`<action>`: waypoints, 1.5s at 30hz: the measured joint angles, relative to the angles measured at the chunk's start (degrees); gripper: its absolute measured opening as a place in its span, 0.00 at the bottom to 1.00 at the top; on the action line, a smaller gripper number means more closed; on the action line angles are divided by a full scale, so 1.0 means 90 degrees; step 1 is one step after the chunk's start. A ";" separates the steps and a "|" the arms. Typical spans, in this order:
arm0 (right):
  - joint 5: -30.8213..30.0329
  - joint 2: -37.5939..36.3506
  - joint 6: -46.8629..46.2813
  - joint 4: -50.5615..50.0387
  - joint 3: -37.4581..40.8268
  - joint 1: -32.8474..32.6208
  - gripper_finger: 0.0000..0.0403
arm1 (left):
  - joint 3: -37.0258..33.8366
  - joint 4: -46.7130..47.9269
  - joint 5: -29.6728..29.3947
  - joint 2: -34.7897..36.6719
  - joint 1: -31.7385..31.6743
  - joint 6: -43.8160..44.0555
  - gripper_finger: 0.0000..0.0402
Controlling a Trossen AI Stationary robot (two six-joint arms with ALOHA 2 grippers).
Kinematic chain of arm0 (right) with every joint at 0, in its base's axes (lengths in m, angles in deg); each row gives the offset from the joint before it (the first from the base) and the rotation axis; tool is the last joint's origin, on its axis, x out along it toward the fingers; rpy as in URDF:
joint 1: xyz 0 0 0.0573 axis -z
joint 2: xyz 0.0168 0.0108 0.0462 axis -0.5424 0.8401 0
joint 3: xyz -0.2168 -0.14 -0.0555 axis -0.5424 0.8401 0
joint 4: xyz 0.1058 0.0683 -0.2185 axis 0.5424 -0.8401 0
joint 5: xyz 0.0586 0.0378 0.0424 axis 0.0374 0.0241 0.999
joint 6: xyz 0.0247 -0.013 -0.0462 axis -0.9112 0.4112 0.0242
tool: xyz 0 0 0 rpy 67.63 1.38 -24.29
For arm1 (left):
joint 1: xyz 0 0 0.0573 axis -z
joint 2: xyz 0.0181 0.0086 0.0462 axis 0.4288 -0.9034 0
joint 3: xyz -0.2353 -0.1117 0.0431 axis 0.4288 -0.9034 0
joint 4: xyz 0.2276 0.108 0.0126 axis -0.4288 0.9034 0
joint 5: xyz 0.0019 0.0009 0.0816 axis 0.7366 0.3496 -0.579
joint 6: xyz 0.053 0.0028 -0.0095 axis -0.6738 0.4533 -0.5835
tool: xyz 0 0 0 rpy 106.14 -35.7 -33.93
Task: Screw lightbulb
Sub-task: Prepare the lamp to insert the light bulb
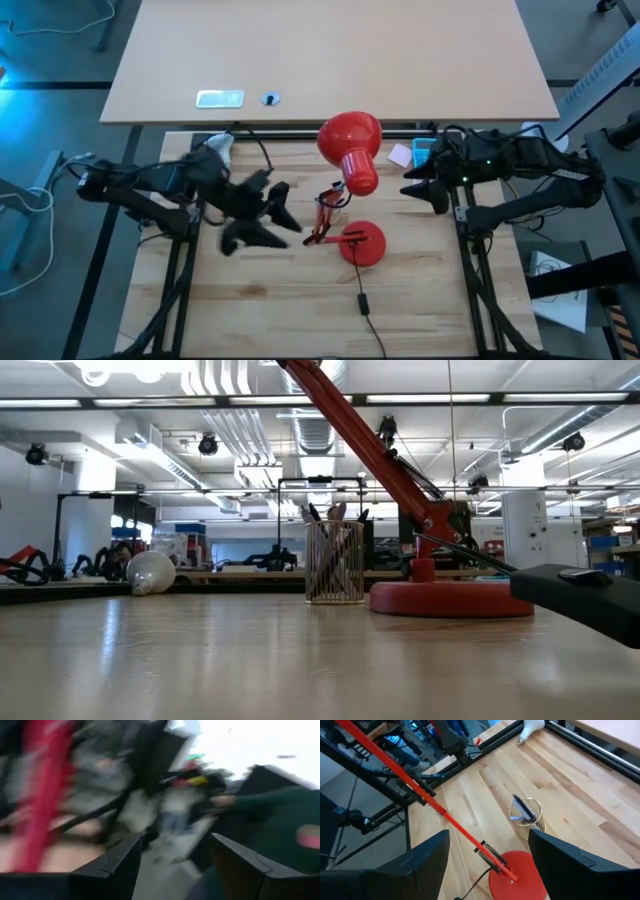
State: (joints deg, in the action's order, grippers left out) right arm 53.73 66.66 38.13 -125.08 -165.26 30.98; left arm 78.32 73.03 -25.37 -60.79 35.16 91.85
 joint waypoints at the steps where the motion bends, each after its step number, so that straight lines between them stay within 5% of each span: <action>1: -0.0030 -0.0010 -0.0001 -0.0002 0.0000 0.0000 0.67 | 0.0097 0.0393 -0.0449 -0.0072 0.0050 -0.0092 0.55; 8: -0.0095 -0.0085 -0.0042 -0.0038 0.0000 0.0000 0.69 | 0.0650 0.1743 -0.3852 -0.0357 0.0926 -0.0964 0.55; 11: -0.0097 -0.0085 0.0096 -0.0081 0.0000 0.0002 0.69 | 0.0674 0.1657 -0.4682 -0.0563 0.1298 -0.1309 0.55; 33: -0.0134 -0.0126 0.0505 -0.0520 0.0002 0.0002 0.72 | 0.0666 0.1120 -0.5197 -0.1615 0.1211 -0.1442 0.55; 45: -0.0134 -0.0129 0.0537 -0.0515 0.0002 0.0001 0.70 | 0.0657 0.1167 -0.5554 -0.1339 0.1104 -0.1415 0.55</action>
State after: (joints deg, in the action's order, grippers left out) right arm 52.53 65.51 42.96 -129.71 -165.23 30.99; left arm 84.23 83.53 -75.35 -72.84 45.09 79.11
